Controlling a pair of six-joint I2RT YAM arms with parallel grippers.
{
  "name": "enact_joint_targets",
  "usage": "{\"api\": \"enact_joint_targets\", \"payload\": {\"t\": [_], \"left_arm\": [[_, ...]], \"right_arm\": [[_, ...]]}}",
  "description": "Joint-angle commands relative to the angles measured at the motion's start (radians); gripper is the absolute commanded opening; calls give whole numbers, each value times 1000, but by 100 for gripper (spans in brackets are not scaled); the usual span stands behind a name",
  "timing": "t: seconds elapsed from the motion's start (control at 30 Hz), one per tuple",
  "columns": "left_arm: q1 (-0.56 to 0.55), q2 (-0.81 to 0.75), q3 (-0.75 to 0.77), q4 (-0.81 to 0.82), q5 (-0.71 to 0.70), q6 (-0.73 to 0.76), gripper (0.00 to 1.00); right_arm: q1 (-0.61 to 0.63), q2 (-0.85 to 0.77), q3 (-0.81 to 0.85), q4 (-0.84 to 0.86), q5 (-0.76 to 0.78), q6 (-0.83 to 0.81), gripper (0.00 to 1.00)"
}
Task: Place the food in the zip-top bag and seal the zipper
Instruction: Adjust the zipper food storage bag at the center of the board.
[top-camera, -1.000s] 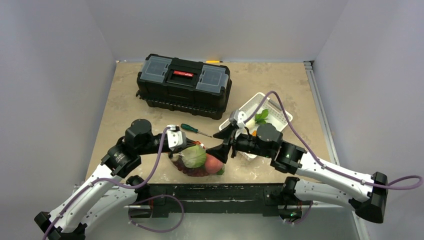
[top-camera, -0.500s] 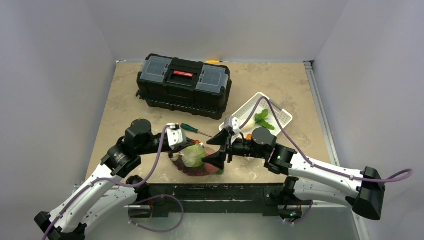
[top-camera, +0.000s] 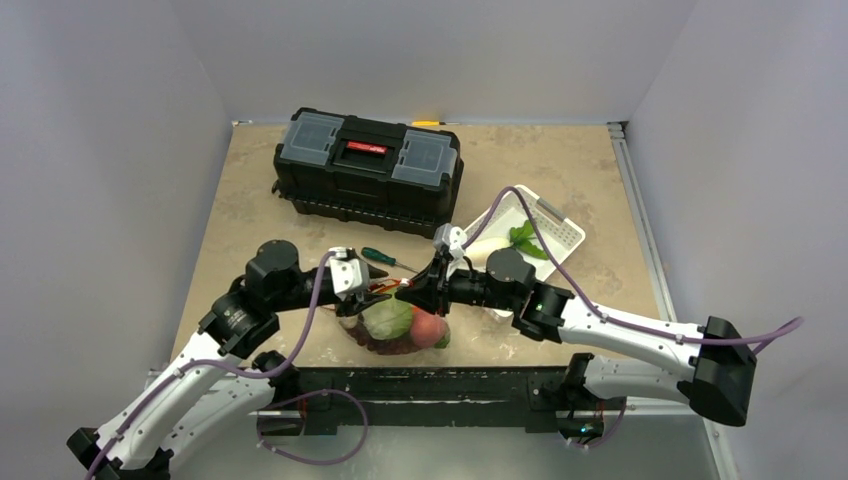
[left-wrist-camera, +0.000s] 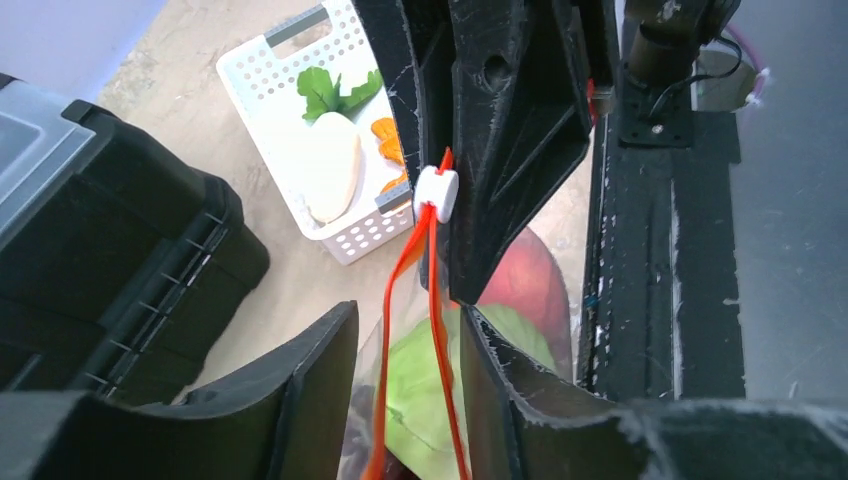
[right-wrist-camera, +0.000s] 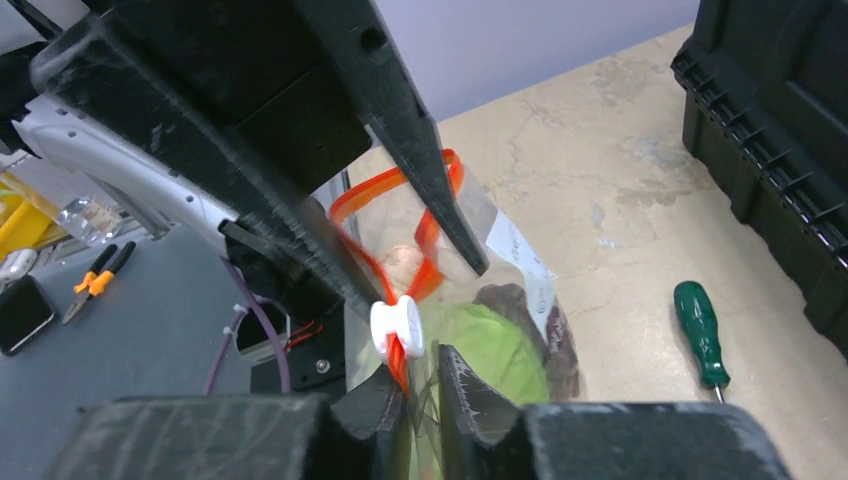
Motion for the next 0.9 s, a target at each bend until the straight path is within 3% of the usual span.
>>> {"api": "enact_joint_targets", "payload": {"t": [0.0,0.07,0.17,0.37,0.43,0.53,0.77,0.87], "left_arm": [[-3,-12,45,51,23,-17,52],[-3,0,48,53,49,-25,66],[-2,37,70,42,94,-42,81],[6,52,100,41,96,-85,82],[12,51,93,93,131,-126,76],[17,80,108,116,207,-164,58],[15,98,89,176,325,-213,50],[12,80,76,178,302,-200,41]], "right_arm": [[-1,-33,11,89,-40,0,6],[-1,-45,3,96,-74,-5,0],[-2,-49,6,90,-111,-17,0],[-1,-35,33,44,-149,-36,0],[-2,-27,39,43,-176,-31,0],[-2,-3,50,47,-210,-9,0],[-1,25,64,38,-147,31,0],[-1,19,63,43,-135,37,0]]}}
